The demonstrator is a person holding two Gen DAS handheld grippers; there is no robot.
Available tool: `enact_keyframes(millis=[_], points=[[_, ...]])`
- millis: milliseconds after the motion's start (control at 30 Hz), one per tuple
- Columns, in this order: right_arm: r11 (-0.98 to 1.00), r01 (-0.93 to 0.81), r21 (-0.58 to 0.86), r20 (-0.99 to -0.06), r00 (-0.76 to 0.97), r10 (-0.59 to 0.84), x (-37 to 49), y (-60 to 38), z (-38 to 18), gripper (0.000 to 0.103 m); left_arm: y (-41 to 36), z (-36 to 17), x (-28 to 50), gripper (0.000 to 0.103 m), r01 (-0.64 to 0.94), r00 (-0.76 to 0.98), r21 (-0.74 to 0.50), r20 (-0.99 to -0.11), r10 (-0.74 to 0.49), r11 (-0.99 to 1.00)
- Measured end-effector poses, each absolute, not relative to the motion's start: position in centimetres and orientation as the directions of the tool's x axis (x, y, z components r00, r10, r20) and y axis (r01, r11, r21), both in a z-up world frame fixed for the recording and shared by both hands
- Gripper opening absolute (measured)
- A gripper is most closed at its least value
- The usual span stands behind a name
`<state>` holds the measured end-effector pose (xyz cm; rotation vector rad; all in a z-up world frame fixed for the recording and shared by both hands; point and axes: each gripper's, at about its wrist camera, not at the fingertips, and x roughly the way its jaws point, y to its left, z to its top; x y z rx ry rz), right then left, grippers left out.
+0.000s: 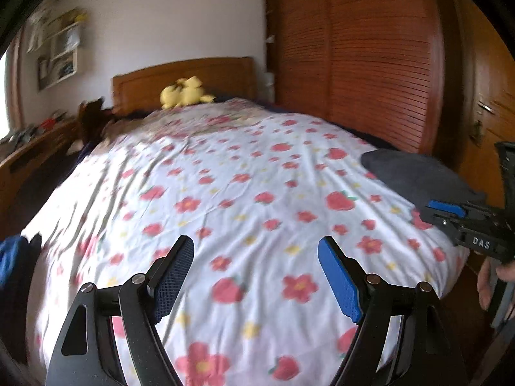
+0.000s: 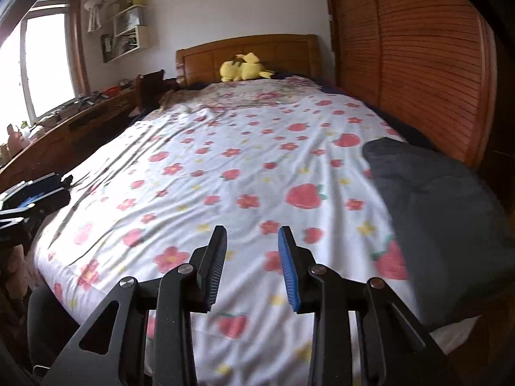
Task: Fold large clothes
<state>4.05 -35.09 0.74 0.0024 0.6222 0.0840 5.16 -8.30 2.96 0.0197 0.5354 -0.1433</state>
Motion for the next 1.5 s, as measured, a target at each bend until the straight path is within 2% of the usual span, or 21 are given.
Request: enact_keyframes(millis=[267, 433, 833, 1500], points=[[0.991, -0.127, 0.033, -0.578, 0.807, 0.123, 3.1, -30.0, -0.3, 0.034, -6.3, 2.7, 2.7, 0.081, 0.006, 0.853, -0.041, -0.521, -0.026, 0.999], [0.988, -0.151, 0.041, -0.540, 0.828, 0.149, 1.4, -27.8, 0.9, 0.034, -5.7, 3.7, 1.0, 0.081, -0.037, 0.862, -0.072, -0.506, -0.004, 0.997], [0.976, -0.209, 0.056, -0.398, 0.892, 0.213, -2.8, -24.5, 6.6, 0.034, -6.7, 8.5, -5.3, 0.081, -0.086, 0.934, -0.036, -0.351, 0.067, 0.996], [0.975, -0.215, 0.054, -0.396, 0.892, 0.219, -3.2, -24.1, 7.0, 0.034, -5.4, 7.4, -6.7, 0.081, -0.108, 0.937, -0.049, -0.339, 0.085, 0.993]])
